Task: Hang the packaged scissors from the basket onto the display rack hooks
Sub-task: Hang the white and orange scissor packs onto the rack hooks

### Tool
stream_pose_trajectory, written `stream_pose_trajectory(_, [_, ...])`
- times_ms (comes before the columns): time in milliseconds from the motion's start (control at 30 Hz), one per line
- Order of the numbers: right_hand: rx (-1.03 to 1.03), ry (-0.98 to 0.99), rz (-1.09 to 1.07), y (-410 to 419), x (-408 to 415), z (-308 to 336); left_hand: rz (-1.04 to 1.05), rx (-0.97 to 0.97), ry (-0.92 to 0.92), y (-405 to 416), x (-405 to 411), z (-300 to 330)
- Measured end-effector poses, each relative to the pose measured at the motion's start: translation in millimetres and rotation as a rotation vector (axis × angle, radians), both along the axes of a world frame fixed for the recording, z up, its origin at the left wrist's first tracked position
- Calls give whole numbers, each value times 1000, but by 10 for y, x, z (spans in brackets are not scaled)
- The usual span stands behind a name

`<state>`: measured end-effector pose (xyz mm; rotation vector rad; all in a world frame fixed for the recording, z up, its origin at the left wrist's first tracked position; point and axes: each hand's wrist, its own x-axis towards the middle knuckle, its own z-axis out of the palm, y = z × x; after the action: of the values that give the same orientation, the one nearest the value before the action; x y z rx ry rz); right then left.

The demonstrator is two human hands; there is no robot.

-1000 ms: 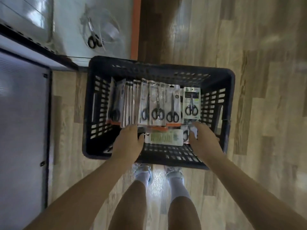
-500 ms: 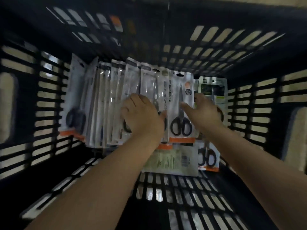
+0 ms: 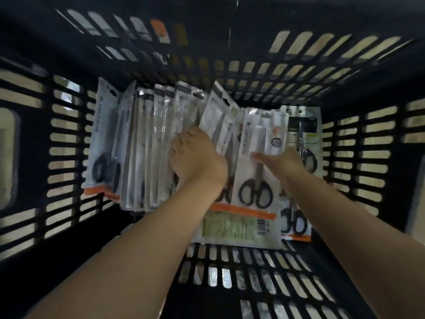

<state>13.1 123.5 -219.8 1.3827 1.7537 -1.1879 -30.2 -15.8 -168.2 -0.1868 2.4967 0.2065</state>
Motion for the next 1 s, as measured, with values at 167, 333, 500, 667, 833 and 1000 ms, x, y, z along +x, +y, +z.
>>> stream_pose_trajectory(167, [-88,63,-65,-9,172,333,255,379,-36,-273,-6,236])
stream_pose_trajectory(333, [-168,102,-51,-89,125,1024,593,544,-209,-567,20,821])
stream_pose_trajectory(500, [-167,195,-18,-277,-265,2016,871,750,-220,-933,-34,1796])
stream_pose_trajectory(667, [-221,393,89,-552,-941,3512,892,962,-31,-1205,-370,3247])
stream_pose_trajectory(833, [-318,691,220,-911,-1567,5413,916,1115,278,-1522,-742,4980])
stream_pose_trajectory(1000, [-377,939,384,-1277,-1803,7202,990,1253,544,-1783,-628,6650])
